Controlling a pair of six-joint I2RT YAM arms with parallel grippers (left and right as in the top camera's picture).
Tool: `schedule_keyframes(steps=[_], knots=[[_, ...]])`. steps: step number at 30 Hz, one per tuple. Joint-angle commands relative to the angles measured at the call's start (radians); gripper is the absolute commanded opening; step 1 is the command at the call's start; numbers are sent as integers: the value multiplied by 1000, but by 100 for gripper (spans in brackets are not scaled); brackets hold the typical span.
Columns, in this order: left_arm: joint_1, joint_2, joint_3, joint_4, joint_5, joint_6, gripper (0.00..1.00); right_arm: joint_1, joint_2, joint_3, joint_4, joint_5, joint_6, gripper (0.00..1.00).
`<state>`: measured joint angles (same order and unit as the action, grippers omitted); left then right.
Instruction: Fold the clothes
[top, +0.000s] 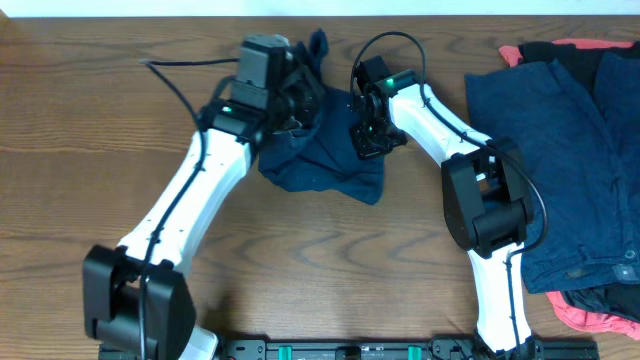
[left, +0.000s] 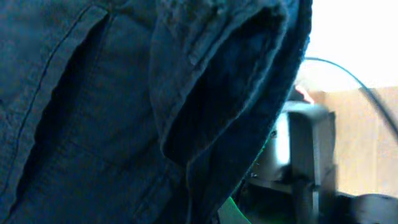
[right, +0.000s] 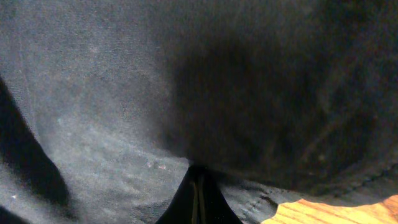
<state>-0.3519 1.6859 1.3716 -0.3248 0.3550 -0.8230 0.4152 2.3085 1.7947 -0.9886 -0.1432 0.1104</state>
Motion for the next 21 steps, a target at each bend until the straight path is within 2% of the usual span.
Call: schedule_keyframes(steps=[1,7,10,13,15,18,21], knots=[[-27,33,20,10,-16,-27,6,11,75,-18,-11,-3,9,1],[-76,54,20,17,-9,-51,6,11,75,-18,-11,-3,10,1],[-96,52,20,50,68,-61,7,11,75,-18,-8,-3,25,1],[-104,51,20,87,163,-77,23,11,75,-18,0,-3,40,1],[-101,49,20,84,188,-77,27,11,75,-18,1,-2,50,1],[-89,45,20,84,217,-72,39,10,75,-18,1,-2,78,4],[-64,34,20,84,248,-69,42,7,71,-15,-1,11,108,7]])
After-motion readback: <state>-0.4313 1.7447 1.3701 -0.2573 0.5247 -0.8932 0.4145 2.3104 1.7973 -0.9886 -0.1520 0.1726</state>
